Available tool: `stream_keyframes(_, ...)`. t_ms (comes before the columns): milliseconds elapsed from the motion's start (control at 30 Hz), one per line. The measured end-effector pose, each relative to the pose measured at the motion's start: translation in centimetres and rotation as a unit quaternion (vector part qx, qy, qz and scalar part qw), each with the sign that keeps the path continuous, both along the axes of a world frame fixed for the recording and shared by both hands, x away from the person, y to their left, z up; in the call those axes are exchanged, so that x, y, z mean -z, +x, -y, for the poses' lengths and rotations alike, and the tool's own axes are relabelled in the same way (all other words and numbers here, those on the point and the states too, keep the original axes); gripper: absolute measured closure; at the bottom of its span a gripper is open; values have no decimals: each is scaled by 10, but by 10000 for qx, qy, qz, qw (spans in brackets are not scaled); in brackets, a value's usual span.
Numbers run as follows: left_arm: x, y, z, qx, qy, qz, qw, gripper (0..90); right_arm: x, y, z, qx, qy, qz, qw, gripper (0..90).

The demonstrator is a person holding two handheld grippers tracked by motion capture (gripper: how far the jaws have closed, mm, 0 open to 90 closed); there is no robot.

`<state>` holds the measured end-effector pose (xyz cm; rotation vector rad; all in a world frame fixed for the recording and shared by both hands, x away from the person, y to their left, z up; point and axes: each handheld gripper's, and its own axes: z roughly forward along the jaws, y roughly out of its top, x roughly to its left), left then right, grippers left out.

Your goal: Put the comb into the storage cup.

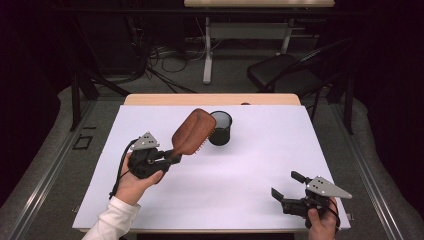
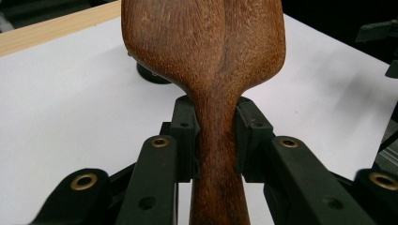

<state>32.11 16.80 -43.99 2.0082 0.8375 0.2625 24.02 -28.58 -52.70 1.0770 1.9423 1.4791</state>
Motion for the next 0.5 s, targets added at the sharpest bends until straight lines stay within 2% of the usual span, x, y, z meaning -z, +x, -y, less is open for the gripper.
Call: stream_keyframes(500,-5,7,26,191,-264,48,9995,721,0,0,1,-2,-8,-11,10000,62)
